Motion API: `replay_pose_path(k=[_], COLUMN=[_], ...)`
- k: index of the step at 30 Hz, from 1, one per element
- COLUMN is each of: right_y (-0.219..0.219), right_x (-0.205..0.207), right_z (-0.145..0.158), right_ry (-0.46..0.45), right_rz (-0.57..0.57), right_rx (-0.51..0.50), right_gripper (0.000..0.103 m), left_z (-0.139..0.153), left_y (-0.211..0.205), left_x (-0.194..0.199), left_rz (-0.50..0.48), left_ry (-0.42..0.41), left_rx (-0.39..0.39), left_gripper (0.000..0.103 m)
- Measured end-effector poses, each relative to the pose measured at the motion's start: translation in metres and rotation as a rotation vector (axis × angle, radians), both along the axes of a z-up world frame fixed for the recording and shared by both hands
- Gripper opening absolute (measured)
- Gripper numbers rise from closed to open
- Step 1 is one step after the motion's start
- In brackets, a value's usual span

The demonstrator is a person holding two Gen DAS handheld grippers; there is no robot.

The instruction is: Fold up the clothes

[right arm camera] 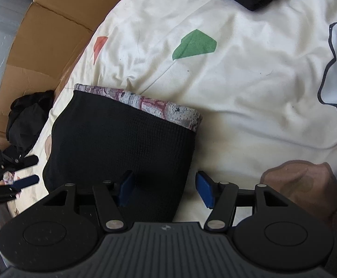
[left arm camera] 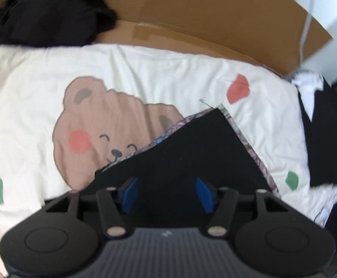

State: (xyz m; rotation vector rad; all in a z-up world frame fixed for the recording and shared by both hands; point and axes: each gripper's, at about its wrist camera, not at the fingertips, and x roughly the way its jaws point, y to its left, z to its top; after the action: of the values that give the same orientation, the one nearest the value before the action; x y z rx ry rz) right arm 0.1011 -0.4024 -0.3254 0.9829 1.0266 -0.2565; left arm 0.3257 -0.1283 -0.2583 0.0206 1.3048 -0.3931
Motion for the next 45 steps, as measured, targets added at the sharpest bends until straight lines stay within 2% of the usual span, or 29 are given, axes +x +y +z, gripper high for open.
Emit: replay_pose_path(k=[4, 9, 13, 21, 27, 38, 42, 45], right_y=[0.000, -0.001, -0.002, -0.004, -0.001, -0.001, -0.003, -0.005], right_x=[-0.001, 0.002, 0.007, 0.005, 0.003, 0.003, 0.001, -0.001], right_z=[-0.002, -0.006, -0.009, -0.007, -0.003, -0.003, -0.003, -0.002], right_ry=[0.002, 0.004, -0.007, -0.025, -0.031, -0.020, -0.027, -0.032], right_rz=[-0.003, -0.019, -0.048, -0.075, -0.053, -0.058, -0.075, -0.089], right_rx=[0.015, 0.027, 0.047, 0.047, 0.036, 0.027, 0.034, 0.038], right_gripper=[0.063, 0.063, 0.063, 0.063, 0.063, 0.063, 0.063, 0.063], left_z=[-0.007, -0.020, -0.027, -0.040, -0.042, -0.023, -0.012, -0.005], left_y=[-0.012, -0.022, -0.028, -0.028, -0.032, -0.035, -0.042, -0.049], left_x=[-0.002, -0.002, -0.001, 0.012, 0.014, 0.022, 0.021, 0.020], left_rz=[-0.062, -0.094, -0.126, -0.115, -0.126, -0.201, -0.282, -0.348], left_ry=[-0.011, 0.000, -0.001, -0.003, -0.009, -0.031, -0.053, -0.068], left_rx=[0.035, 0.036, 0.068, 0.098, 0.117, 0.152, 0.145, 0.172], left_gripper=[0.060, 0.060, 0.060, 0.060, 0.061, 0.062, 0.074, 0.075])
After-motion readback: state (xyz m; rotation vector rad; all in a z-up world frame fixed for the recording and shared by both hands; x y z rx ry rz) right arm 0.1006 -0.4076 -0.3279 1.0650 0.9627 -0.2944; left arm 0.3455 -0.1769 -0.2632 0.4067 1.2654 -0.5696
